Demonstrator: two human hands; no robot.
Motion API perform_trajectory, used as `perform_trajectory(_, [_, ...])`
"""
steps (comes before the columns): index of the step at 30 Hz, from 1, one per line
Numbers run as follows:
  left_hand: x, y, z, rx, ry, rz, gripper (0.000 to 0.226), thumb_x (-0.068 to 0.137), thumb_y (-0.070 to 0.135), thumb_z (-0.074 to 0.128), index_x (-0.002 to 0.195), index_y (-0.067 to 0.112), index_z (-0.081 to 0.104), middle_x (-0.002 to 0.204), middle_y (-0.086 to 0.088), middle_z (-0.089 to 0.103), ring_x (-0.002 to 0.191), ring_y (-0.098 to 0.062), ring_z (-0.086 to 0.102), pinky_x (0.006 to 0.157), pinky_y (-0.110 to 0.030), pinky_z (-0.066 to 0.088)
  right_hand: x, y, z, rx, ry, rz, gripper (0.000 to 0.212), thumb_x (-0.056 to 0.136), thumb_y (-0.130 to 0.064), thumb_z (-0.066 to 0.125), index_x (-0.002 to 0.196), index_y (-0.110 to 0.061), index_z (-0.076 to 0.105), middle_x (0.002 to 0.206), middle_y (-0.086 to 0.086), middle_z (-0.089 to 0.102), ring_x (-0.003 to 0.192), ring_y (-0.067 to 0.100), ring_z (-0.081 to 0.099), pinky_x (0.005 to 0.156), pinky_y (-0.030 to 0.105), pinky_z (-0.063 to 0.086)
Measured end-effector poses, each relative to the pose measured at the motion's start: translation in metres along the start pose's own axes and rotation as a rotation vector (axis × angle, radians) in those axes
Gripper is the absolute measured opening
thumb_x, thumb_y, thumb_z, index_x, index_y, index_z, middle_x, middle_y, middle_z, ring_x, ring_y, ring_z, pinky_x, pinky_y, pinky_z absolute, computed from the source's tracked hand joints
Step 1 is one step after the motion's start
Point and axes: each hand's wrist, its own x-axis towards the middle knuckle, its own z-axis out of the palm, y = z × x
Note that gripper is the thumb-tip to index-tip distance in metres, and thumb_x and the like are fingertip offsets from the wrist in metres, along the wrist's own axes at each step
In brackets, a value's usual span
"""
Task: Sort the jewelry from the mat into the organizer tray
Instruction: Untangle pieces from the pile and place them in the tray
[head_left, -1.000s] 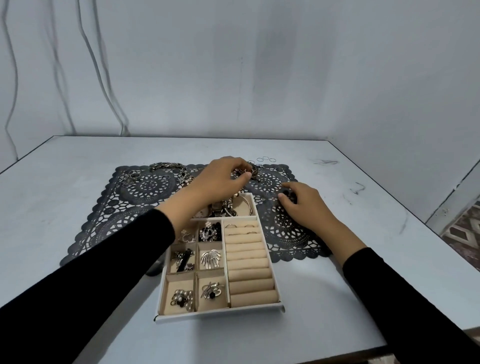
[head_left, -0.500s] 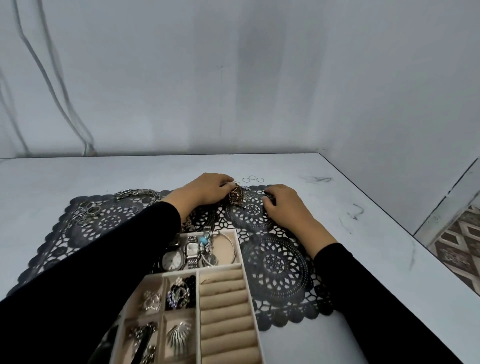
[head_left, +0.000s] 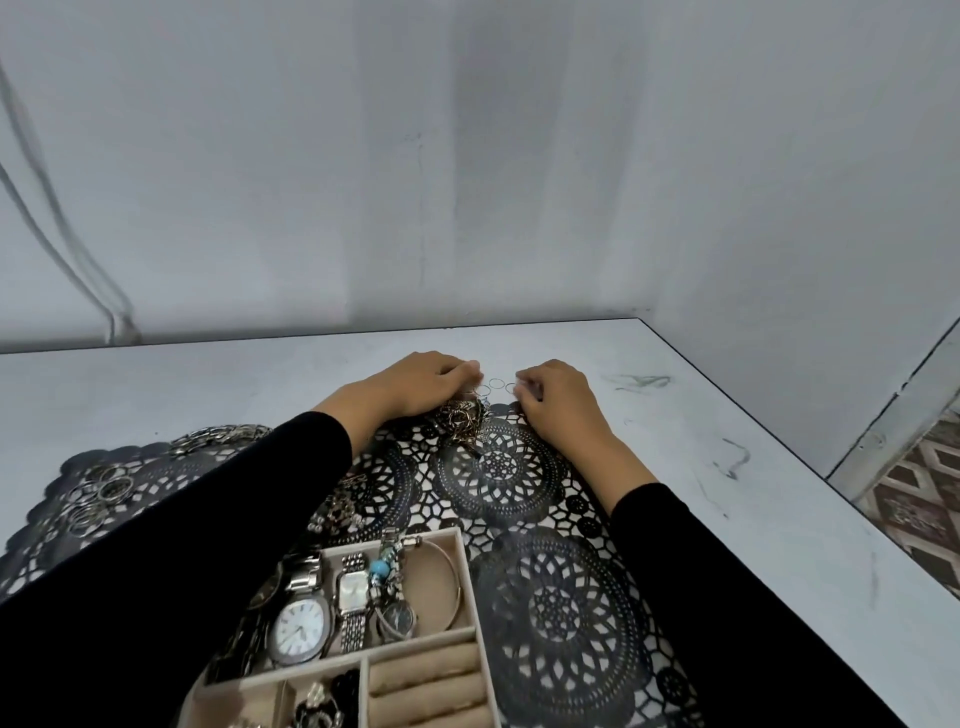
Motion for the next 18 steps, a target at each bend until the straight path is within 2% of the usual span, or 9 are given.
perform_trajectory(2, [0.006, 0.001, 0.001, -0.015, -0.005, 0.009, 0.046, 0.103, 0.049, 0.033, 0.13, 0.027, 0.062, 0.136, 0.001, 0.059, 0.127, -0.018, 0.05, 0.102, -0.029, 0.033, 0.006, 0.001, 0.0, 0.022, -0.015, 0.019, 0.025, 0.091, -0.024, 0.06, 0.11, -0.011, 0.07, 0.108, 0.009, 0.061, 0.104, 0.022, 0.055, 0.082, 0.023, 0.037])
perform_trajectory(5, [0.016, 0.003, 0.003, -0.031, -0.011, 0.027, 0.041, 0.102, 0.047, 0.038, 0.128, 0.029, 0.063, 0.133, 0.002, 0.062, 0.124, -0.016, 0.052, 0.097, -0.026, 0.035, 0.014, 0.003, 0.0, 0.045, -0.037, 0.04, 0.019, 0.088, -0.025, 0.064, 0.102, -0.015, 0.072, 0.102, 0.004, 0.058, 0.098, 0.018, 0.056, 0.079, 0.022, 0.036])
perform_trajectory(10, [0.031, 0.003, 0.006, -0.082, -0.014, 0.042, 0.038, 0.094, 0.047, 0.056, 0.127, 0.028, 0.065, 0.135, 0.008, 0.06, 0.125, -0.011, 0.053, 0.105, -0.027, 0.037, 0.022, 0.006, -0.003, 0.072, -0.091, 0.043, 0.014, 0.087, -0.024, 0.065, 0.099, -0.017, 0.069, 0.097, -0.001, 0.05, 0.09, 0.011, 0.049, 0.079, 0.021, 0.033])
perform_trajectory(14, [0.036, 0.002, 0.006, -0.13, -0.002, 0.088, 0.027, 0.085, 0.04, 0.072, 0.11, 0.031, 0.072, 0.13, 0.016, 0.062, 0.118, -0.003, 0.055, 0.099, -0.02, 0.035, 0.027, 0.007, -0.002, 0.085, -0.131, 0.041, 0.012, 0.087, -0.021, 0.065, 0.098, -0.015, 0.066, 0.099, 0.001, 0.049, 0.093, 0.014, 0.05, 0.08, 0.022, 0.035])
perform_trajectory(18, [0.037, 0.0, 0.005, -0.154, 0.022, 0.107, 0.023, 0.08, 0.038, 0.077, 0.102, 0.031, 0.075, 0.124, 0.015, 0.065, 0.114, -0.002, 0.057, 0.097, -0.02, 0.038, 0.03, 0.01, -0.002, 0.092, -0.165, 0.03, 0.012, 0.087, -0.02, 0.064, 0.099, -0.017, 0.064, 0.1, 0.001, 0.049, 0.093, 0.015, 0.05, 0.08, 0.023, 0.036])
